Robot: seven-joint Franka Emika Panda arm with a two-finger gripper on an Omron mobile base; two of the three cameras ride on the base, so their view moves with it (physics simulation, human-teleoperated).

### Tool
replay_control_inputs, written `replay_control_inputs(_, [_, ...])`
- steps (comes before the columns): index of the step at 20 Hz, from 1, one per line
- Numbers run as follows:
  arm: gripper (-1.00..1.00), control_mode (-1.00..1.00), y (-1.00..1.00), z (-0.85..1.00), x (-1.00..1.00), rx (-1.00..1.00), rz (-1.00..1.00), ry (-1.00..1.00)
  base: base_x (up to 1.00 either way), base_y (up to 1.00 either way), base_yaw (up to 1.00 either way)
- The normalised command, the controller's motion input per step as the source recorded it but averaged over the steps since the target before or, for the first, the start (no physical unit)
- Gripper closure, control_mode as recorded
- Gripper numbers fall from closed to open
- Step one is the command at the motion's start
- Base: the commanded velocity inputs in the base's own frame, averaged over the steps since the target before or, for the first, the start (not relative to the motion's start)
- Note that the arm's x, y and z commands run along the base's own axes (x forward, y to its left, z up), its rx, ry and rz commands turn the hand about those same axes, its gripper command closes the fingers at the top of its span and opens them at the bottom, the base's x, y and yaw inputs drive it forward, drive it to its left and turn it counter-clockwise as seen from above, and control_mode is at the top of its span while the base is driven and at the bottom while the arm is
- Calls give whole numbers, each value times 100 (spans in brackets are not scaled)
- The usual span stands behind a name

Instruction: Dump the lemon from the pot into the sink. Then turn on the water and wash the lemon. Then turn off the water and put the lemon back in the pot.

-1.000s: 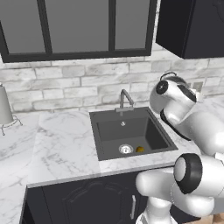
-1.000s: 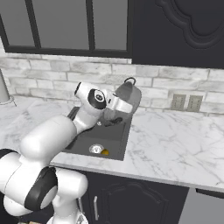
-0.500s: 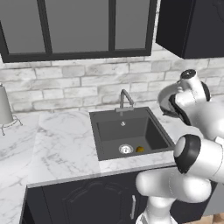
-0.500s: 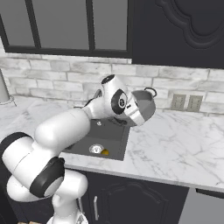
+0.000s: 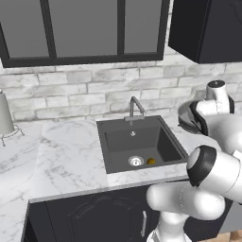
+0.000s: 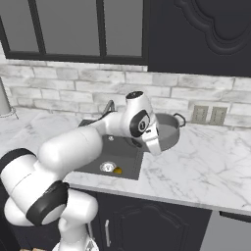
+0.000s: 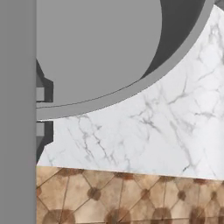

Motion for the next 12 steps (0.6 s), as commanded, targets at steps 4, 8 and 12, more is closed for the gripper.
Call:
replay_control_inputs(4, [100,-100,-5,-46,-35,10,-17,0,0,0,0])
replay_control_inputs(8, [100,-100,-2,-45,-13,13,-16,0,0,0,0])
replay_control_inputs(12, [100,-100,-16,-37,0,15,-12,0,0,0,0])
